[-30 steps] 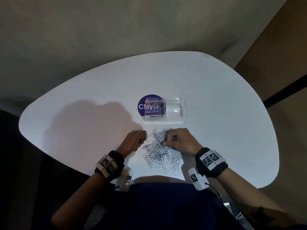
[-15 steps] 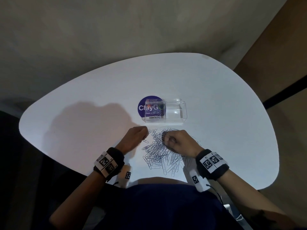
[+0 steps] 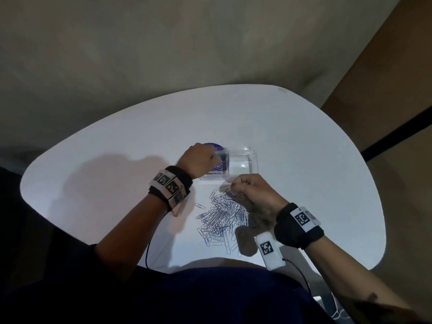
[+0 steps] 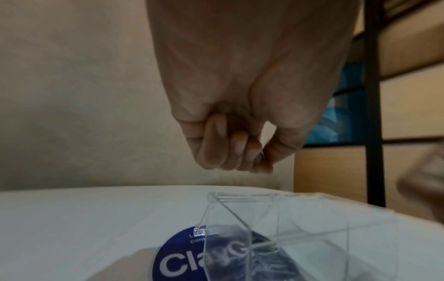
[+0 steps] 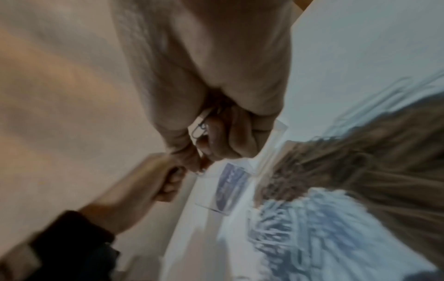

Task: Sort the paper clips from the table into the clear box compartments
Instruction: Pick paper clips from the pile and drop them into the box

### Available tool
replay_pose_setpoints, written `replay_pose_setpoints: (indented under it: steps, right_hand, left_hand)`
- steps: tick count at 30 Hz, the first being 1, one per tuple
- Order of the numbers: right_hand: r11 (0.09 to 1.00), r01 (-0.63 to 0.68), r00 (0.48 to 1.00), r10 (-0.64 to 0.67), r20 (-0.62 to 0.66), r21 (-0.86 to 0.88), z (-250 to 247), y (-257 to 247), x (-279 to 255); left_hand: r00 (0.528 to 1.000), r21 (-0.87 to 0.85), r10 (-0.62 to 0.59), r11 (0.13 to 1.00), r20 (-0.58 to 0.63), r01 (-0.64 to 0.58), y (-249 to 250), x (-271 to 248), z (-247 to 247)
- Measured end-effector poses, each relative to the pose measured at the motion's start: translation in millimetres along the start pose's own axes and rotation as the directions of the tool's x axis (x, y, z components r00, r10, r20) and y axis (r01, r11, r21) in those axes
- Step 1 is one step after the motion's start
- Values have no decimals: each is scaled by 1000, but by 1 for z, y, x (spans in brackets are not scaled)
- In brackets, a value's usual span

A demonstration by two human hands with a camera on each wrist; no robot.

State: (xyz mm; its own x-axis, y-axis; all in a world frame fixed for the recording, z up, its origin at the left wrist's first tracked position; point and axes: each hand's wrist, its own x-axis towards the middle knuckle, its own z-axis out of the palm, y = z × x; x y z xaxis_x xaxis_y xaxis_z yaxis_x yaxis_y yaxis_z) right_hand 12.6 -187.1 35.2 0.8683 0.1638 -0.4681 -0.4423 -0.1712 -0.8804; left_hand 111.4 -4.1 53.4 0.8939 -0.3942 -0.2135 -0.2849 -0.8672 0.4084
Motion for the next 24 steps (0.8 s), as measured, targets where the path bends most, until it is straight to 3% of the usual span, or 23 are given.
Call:
replay_pose_setpoints:
  steps: [4,7,9,11,13,15,18,24]
  right_hand:
    - [997,-64,998,64,15,42,-3,-39,9]
    - [997,-73,997,72,-34,-26,-2,-57,28]
    - [991,-62,998,59,-28,-121,1,-61,43]
    - [975,-60,998,57,-22,-212,4,-63,59]
    - [940,-40,999,30,-34,-339,11,-67,72]
    - [859,-11,998,-26,-65,-511,19,-69,85]
    - [728,16,995,-76,-58,-685,30,-71,95]
    - [583,88,996,-70,59,-808,35,-72,91]
  left_hand:
    - [990,157,-19,988,142,-3,6,11,9]
    - [993,2,5,1000,121,-5,-2,11,11]
    - [999,-128,34,991,28,-31,-11,5,10]
    - [988,-229,47,970,-147,-80,-23,-5,10]
    - [940,-254,68,954,-334,-159,-34,-17,12]
    - [902,-254,60,949,-428,-184,-40,-31,15]
    - [911,-270,-13,957,-412,-109,-41,-50,20]
    - [944,-313,-94,950,-316,-10,-47,-80,38]
